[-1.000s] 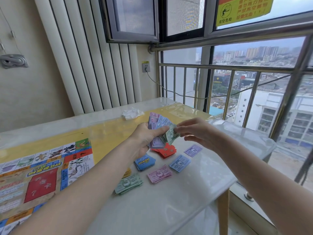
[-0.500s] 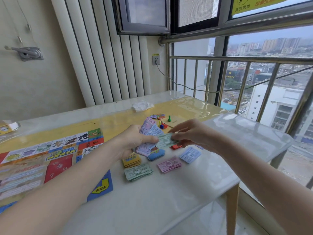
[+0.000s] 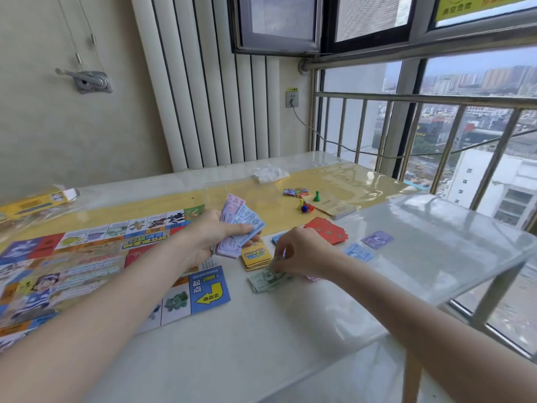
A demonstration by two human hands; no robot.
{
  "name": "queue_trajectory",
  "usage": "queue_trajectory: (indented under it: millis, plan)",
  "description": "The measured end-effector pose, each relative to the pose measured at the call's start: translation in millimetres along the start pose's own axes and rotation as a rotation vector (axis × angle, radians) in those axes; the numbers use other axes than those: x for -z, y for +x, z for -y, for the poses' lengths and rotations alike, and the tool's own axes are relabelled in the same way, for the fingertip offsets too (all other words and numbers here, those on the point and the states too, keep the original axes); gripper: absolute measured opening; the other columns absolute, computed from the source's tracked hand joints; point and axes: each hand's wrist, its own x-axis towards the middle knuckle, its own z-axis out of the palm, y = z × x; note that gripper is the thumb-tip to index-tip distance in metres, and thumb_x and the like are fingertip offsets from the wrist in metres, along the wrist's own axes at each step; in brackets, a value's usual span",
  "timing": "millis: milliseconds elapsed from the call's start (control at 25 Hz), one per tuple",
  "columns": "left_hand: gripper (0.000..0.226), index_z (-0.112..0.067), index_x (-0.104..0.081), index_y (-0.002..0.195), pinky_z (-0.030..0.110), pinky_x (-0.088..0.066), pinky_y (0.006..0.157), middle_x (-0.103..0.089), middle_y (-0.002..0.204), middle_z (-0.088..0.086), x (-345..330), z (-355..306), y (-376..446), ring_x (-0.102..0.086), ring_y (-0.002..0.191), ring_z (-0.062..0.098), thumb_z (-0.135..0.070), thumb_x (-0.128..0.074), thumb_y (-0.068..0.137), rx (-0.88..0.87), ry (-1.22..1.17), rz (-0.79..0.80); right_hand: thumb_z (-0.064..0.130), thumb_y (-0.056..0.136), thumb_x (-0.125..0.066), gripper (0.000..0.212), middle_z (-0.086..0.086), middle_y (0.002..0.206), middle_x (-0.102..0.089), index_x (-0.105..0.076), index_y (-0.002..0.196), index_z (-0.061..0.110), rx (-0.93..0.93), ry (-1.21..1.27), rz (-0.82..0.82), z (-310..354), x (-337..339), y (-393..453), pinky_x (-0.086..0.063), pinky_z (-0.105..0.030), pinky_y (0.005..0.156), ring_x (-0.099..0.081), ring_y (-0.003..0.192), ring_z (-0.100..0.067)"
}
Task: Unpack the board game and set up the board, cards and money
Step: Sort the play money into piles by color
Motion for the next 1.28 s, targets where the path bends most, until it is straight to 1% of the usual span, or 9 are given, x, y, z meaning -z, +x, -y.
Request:
queue_trajectory:
  millis: [160,280,360,440,520,720,920,1040,1280]
  plan:
    - [0.016,0.006,-0.058,0.099,0.021,-0.054,0.046,-0.071,0.063,0.01,-3,0,-3,-0.068,0.052,0.015,0.005,-0.061,0.083,0.006,-0.02,0.033,0.035,0.079,-0.069,0.025,0.005,0.08,-0.05,-0.064,0.095,0.016,-0.005,-0.186,0.006,4,4,-3,-0.04,-0.025,0.054,-0.05,0.071,-0.015]
    - [0.016,0.004,-0.06,0.098,0.022,-0.056,0.049,-0.071,0.065,0.01,-2,-2,-3,-0.068,0.053,0.016,0.004,-0.062,0.082,-0.007,-0.006,0.032,0.028,0.082,-0.068,0.025,0.004,0.095,-0.06,-0.063,0.104,0.016,0.133,-0.122,-0.009,4,20,-2,-0.037,-0.01,0.059,-0.048,0.072,-0.005]
    - [0.012,0.0,-0.06,0.093,0.024,-0.057,0.052,-0.071,0.066,0.01,0,-3,-2,-0.068,0.054,0.017,0.004,-0.063,0.082,-0.007,-0.015,0.023,0.024,0.082,-0.067,0.029,0.005,0.106,-0.058,-0.063,0.11,0.02,0.226,-0.127,0.106,4,31,-3,-0.034,-0.005,0.061,-0.048,0.075,0.0]
    - [0.014,0.001,-0.059,0.095,0.024,-0.058,0.054,-0.072,0.068,0.011,1,-2,-3,-0.069,0.055,0.017,0.004,-0.062,0.082,-0.008,-0.023,0.025,0.028,0.08,-0.069,0.042,0.006,0.117,-0.052,-0.057,0.12,0.026,0.257,-0.191,0.26,3,32,-3,-0.035,-0.014,0.072,-0.047,0.09,-0.007]
    - [0.015,0.003,-0.06,0.097,0.023,-0.057,0.052,-0.071,0.068,0.011,1,0,-4,-0.069,0.056,0.017,0.004,-0.062,0.083,-0.012,-0.009,0.036,0.03,0.078,-0.071,0.051,0.007,0.121,-0.049,-0.052,0.125,0.028,0.252,-0.223,0.336,2,25,-1,-0.034,-0.021,0.076,-0.042,0.091,-0.008]
    - [0.013,0.002,-0.06,0.097,0.02,-0.054,0.046,-0.071,0.064,0.009,4,1,-5,-0.069,0.053,0.015,0.003,-0.061,0.084,-0.005,-0.013,0.037,0.032,0.077,-0.072,0.041,0.008,0.099,-0.046,-0.06,0.115,0.023,0.257,-0.217,0.308,6,14,5,-0.034,-0.017,0.062,-0.042,0.082,-0.008]
    - [0.013,0.001,-0.061,0.095,0.029,-0.058,0.06,-0.072,0.071,0.011,14,4,-7,-0.07,0.059,0.018,0.003,-0.063,0.082,0.075,0.113,0.092,0.035,0.074,-0.074,0.044,0.005,0.102,-0.048,-0.059,0.114,0.022,0.26,-0.211,0.31,8,15,7,-0.039,-0.027,0.073,-0.043,0.078,-0.006]
    - [0.016,0.006,-0.058,0.098,0.032,-0.059,0.056,-0.072,0.076,0.018,23,4,-12,-0.071,0.063,0.025,0.007,-0.061,0.083,0.186,0.222,0.154,0.038,0.073,-0.074,0.049,0.002,0.111,-0.053,-0.057,0.116,0.022,0.22,-0.26,0.308,3,24,3,-0.044,-0.032,0.082,-0.047,0.087,-0.013]
    - [0.011,0.0,-0.062,0.094,0.032,-0.058,0.07,-0.072,0.085,0.016,23,11,-17,-0.071,0.069,0.022,0.0,-0.063,0.083,0.262,0.299,0.24,0.033,0.076,-0.072,0.041,-0.001,0.106,-0.062,-0.061,0.112,0.018,0.185,-0.286,0.295,1,18,-1,-0.044,-0.028,0.073,-0.052,0.082,-0.012]
